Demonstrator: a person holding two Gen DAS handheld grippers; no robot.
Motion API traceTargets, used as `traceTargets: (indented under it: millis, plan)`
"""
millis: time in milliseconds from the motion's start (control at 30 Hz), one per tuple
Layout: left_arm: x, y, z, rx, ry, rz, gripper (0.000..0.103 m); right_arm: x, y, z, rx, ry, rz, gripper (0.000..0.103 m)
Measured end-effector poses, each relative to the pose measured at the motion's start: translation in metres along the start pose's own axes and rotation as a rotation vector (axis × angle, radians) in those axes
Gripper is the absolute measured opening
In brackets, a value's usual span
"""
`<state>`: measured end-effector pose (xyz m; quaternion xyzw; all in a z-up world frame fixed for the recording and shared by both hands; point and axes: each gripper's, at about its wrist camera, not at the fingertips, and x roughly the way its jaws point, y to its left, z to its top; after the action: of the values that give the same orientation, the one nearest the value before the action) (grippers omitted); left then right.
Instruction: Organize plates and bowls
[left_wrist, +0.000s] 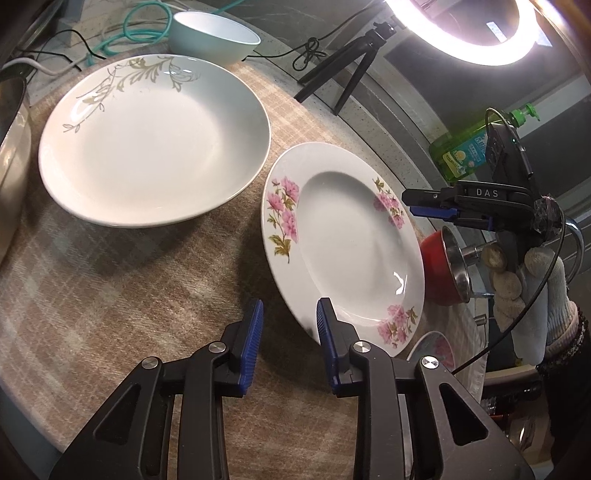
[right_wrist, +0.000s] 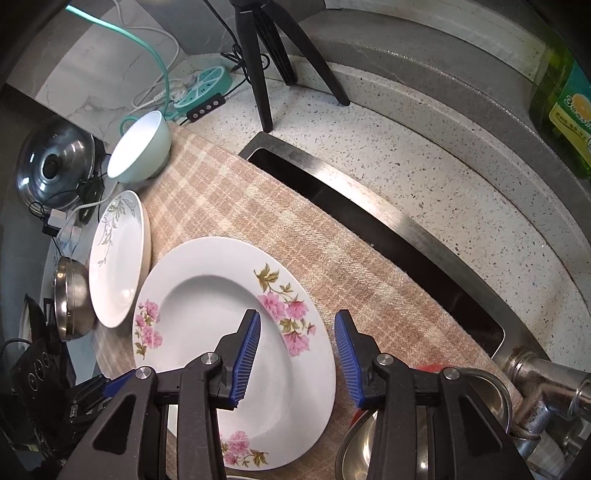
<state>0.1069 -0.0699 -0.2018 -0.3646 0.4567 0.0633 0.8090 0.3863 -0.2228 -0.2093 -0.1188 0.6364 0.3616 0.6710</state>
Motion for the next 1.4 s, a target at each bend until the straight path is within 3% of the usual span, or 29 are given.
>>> traceTargets:
  millis: [500,633,1400]
  plan:
    - [0.007,-0.002,0.003,-0.014,0.022,-0.013,0.022,0.021,-0.004,0.005,-0.002,0.067,0.039,0.038]
    - [0.008,-0.005,0.004,-0.014,0.026,-0.021,0.019,0.026,-0.004,0.005,-0.01,0.086,0.039,0.034]
    - [0.006,-0.002,0.005,-0.04,0.01,-0.011,0.018,0.021,-0.006,0.002,0.006,0.071,0.041,0.029]
